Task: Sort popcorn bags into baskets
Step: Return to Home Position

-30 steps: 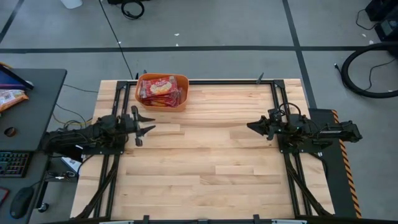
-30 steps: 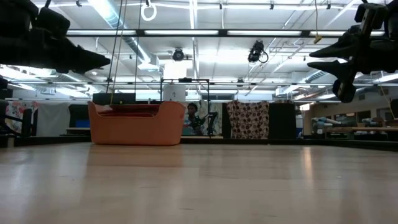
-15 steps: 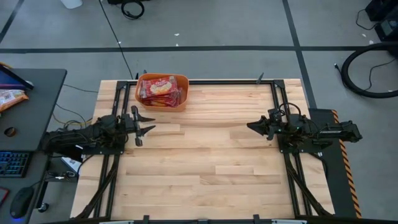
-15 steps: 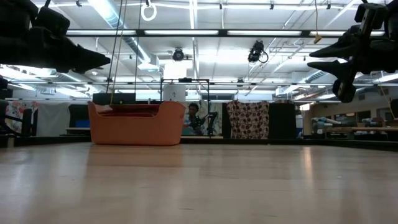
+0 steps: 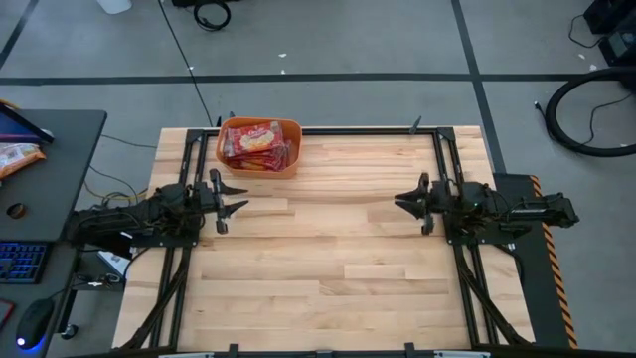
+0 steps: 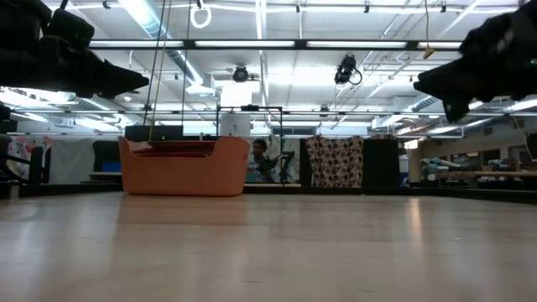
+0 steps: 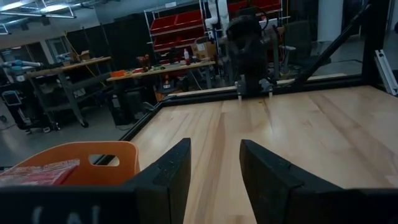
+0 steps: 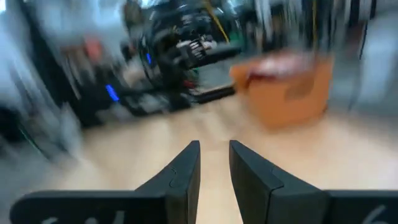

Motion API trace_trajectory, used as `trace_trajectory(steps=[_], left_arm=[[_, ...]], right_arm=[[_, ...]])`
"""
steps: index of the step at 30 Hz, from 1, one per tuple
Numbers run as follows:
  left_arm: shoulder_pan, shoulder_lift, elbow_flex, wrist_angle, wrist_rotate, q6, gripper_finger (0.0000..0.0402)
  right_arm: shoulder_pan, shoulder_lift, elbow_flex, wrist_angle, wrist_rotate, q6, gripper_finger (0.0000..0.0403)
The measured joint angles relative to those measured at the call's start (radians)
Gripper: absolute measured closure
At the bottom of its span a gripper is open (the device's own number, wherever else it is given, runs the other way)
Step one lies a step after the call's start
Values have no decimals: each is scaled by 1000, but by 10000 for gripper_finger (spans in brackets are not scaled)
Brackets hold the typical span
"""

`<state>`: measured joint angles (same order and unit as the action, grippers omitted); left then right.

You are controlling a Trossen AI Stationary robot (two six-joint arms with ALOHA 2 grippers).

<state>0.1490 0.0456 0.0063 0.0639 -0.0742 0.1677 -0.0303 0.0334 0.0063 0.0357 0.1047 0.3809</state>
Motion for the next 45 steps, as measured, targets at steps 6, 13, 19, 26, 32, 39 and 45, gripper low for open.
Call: trace_trajectory(steps=[6,13,19,26,32,39,45], left_arm=[[0,0,0,0,0,0,260],[0,0,0,0,0,0,260],[0,0,0,0,0,0,260],[0,0,0,0,0,0,260],[0,0,0,0,0,0,260],[0,0,0,0,0,0,260],[0,0,0,0,0,0,260]], right_arm=[[0,0,0,0,-1,-812,313],[0,0,0,0,-1,-915,313],[0,0,0,0,-1,-915,313],[0,0,0,0,-1,-916,313],[0,0,0,0,-1,-916,313],[0,0,0,0,-1,-915,313],[0,0,0,0,-1,-916,313]])
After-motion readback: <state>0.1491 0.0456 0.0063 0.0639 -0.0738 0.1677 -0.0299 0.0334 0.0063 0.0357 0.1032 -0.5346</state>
